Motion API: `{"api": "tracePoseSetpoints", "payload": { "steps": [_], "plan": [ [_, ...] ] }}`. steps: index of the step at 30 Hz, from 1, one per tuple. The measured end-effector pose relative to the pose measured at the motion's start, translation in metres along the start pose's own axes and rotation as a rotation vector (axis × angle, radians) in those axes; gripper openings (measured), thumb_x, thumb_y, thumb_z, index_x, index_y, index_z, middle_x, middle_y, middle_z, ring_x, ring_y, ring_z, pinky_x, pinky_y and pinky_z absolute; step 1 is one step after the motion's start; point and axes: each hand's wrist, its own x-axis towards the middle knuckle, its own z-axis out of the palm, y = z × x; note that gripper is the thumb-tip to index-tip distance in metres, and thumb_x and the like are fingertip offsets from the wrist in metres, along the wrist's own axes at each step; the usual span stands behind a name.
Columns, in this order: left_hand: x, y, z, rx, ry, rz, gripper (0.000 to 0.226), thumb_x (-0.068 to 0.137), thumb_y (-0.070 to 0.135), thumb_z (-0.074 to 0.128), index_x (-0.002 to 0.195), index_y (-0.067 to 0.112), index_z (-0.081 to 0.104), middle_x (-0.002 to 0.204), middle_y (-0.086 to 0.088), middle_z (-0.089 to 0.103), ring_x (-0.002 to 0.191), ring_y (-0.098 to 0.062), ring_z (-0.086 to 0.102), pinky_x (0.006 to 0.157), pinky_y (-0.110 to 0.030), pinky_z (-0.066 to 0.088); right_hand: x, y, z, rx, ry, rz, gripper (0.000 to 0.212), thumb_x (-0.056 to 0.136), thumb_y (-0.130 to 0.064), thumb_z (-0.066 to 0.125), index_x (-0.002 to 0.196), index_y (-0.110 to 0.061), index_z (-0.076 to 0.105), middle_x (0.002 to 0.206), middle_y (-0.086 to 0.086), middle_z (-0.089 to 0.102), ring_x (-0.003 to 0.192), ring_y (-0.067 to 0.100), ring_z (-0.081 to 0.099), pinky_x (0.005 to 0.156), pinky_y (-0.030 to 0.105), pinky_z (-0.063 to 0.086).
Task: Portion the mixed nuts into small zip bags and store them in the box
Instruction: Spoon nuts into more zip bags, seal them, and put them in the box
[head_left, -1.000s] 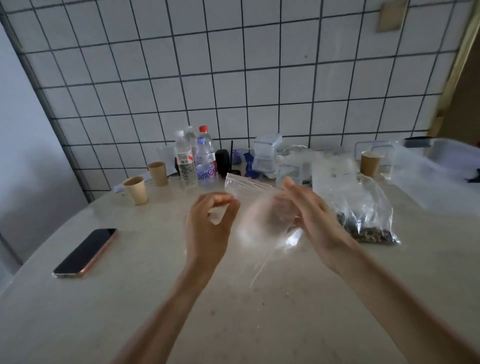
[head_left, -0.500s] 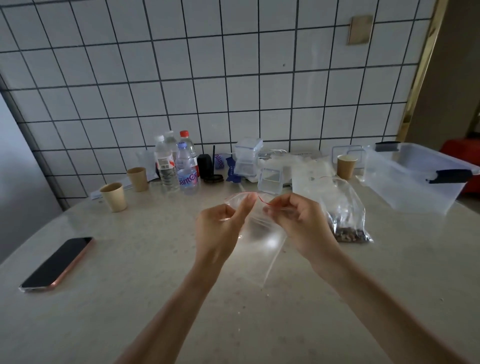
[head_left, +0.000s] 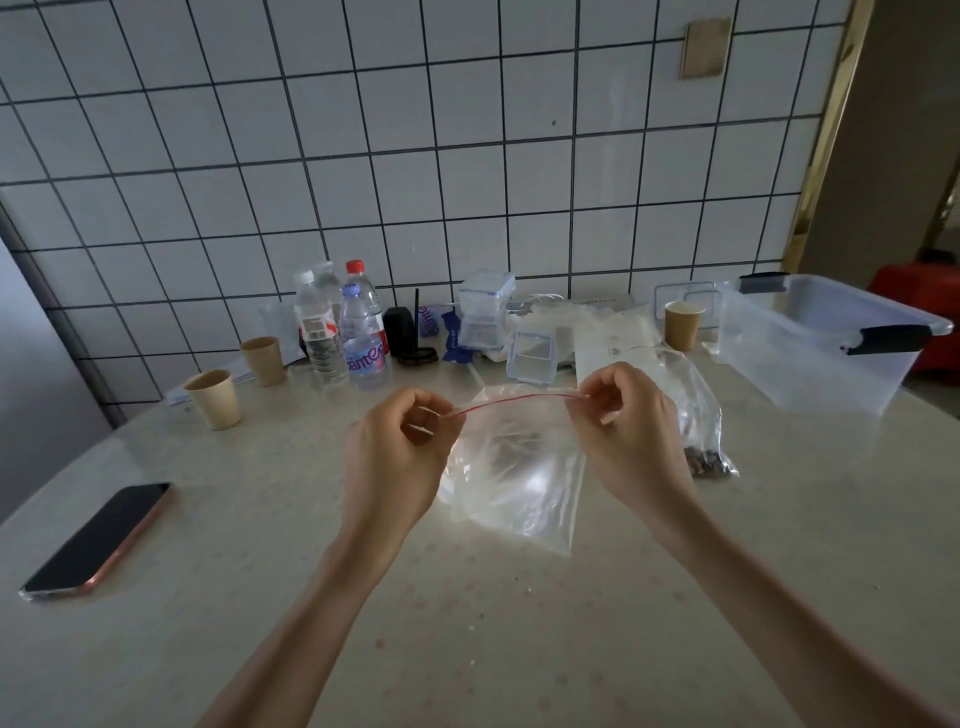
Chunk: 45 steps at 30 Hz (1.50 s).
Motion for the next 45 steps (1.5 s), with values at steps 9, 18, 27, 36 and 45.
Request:
{"api": "tracePoseSetpoints", "payload": {
  "steps": [9, 18, 27, 36, 45],
  "plan": [
    [0.001, 0.015, 0.003, -0.869, -0.154, -0.55, 0.017, 0.095, 0.002, 0.067, 0.11, -0.001, 0.075, 0.098, -0.02, 0.08, 0.086, -0.019, 0.079, 0.072, -0.025, 0.064, 0.003, 0.004, -0.005, 0.477, -0.122, 0.443, 0.012, 0.087, -0.005, 0.081, 0.09, -0.003, 0.07, 0.074, 0.01, 0.077, 0.067, 0.027, 0.077, 0.055, 0.036, 0.061],
    [-0.002, 0.013, 0.01, -1.275, -0.332, -0.756, 0.015, 0.084, 0.009, 0.07, 0.084, 0.0, 0.082, 0.088, -0.01, 0.075, 0.083, -0.018, 0.077, 0.081, -0.041, 0.066, -0.002, 0.008, -0.002, 1.253, -0.318, 0.725, 0.018, 0.098, -0.011, 0.065, 0.083, -0.005, 0.073, 0.08, 0.009, 0.072, 0.083, 0.022, 0.076, 0.074, 0.032, 0.063],
    [-0.006, 0.008, 0.019, -1.167, -0.318, -0.81, 0.013, 0.082, 0.018, 0.064, 0.071, 0.012, 0.059, 0.066, -0.003, 0.055, 0.056, -0.015, 0.057, 0.066, -0.033, 0.055, -0.006, 0.006, 0.002, 1.178, -0.411, 0.646, 0.034, 0.094, -0.009, 0.046, 0.061, -0.014, 0.051, 0.064, 0.004, 0.06, 0.063, 0.018, 0.063, 0.074, 0.035, 0.053],
    [-0.012, -0.006, 0.019, -1.164, -0.433, -0.629, 0.01, 0.077, 0.018, 0.076, 0.077, 0.008, 0.075, 0.081, -0.01, 0.071, 0.078, -0.02, 0.07, 0.085, -0.037, 0.06, -0.014, 0.018, 0.006, 1.144, -0.526, 0.563, 0.015, 0.089, -0.017, 0.067, 0.079, -0.013, 0.077, 0.096, 0.011, 0.074, 0.089, 0.021, 0.07, 0.087, 0.037, 0.056],
    [-0.02, -0.008, 0.035, -0.561, -0.131, -0.291, 0.037, 0.065, 0.006, 0.083, 0.064, 0.019, 0.048, 0.067, -0.002, 0.057, 0.072, -0.022, 0.059, 0.076, -0.038, 0.056, -0.018, 0.011, 0.015, 0.753, -0.294, 0.552, 0.009, 0.085, 0.011, 0.065, 0.082, 0.004, 0.062, 0.081, 0.01, 0.066, 0.083, 0.021, 0.067, 0.081, 0.039, 0.058]
  ]
}}
